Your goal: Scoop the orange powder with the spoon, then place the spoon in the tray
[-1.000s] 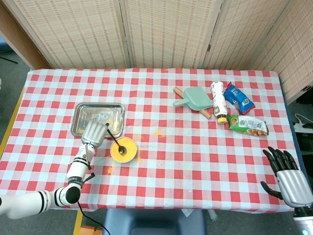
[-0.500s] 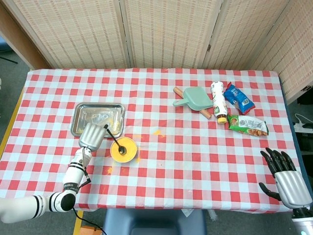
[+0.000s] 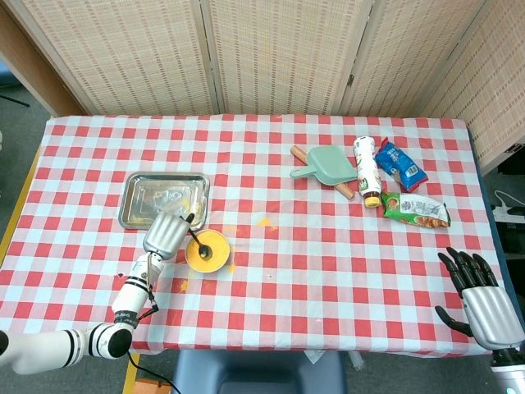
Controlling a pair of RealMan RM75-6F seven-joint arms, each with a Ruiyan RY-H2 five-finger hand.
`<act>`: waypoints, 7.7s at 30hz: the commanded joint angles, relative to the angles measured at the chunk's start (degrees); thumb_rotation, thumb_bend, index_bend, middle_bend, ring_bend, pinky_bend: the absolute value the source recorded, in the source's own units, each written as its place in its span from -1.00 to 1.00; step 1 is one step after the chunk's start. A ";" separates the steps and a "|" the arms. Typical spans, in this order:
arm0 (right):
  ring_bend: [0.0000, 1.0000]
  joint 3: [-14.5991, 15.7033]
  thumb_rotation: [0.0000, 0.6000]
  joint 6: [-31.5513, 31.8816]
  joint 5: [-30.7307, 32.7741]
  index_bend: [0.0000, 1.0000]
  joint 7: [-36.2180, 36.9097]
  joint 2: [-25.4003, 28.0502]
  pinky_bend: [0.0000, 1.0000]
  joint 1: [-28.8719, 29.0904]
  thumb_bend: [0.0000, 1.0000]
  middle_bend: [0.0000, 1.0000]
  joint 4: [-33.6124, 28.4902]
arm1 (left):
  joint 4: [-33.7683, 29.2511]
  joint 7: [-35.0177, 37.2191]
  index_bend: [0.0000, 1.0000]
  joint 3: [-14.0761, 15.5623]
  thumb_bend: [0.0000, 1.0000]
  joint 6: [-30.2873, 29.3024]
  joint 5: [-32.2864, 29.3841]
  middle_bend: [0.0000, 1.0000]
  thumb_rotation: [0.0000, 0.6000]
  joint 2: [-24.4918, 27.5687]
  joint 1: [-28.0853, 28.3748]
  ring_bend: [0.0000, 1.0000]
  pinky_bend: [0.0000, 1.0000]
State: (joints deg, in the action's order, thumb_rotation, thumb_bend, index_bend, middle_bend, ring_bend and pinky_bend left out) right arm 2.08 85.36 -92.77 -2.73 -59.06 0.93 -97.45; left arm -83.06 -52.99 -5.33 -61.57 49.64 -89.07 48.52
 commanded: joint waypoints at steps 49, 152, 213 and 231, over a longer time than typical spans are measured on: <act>-1.00 0.76 1.00 1.25 -2.34 -1.00 1.09 0.43 -1.00 -0.56 -0.63 -1.00 0.13 | -17.92 -3.30 -0.16 2.30 0.03 -8.25 0.95 1.00 1.00 7.46 -4.83 1.00 1.00; -1.00 -0.08 1.00 0.66 -0.51 -1.00 -0.41 -0.15 -1.00 -0.38 -0.63 -1.00 0.13 | -18.11 14.61 0.07 5.74 -0.09 13.74 -33.03 1.00 1.00 19.69 12.87 1.00 1.00; -1.00 0.83 1.00 2.02 -2.96 -1.00 1.23 0.50 -1.00 -0.88 -0.63 -1.00 0.25 | -8.37 17.27 0.89 4.54 0.59 -21.27 12.72 1.00 1.00 -0.47 -7.66 1.00 1.00; -1.00 0.11 1.00 0.84 -1.17 -1.00 1.60 0.78 -1.00 -0.32 -0.63 -1.00 0.17 | 11.68 5.16 0.89 0.00 0.62 -21.00 20.37 1.00 1.00 -10.67 -6.76 1.00 1.00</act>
State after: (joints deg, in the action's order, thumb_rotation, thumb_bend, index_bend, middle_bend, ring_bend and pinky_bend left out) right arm 2.22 86.23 -93.99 -1.09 -58.26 0.60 -97.26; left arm -72.73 -46.08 -4.62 -83.03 69.32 -99.27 41.51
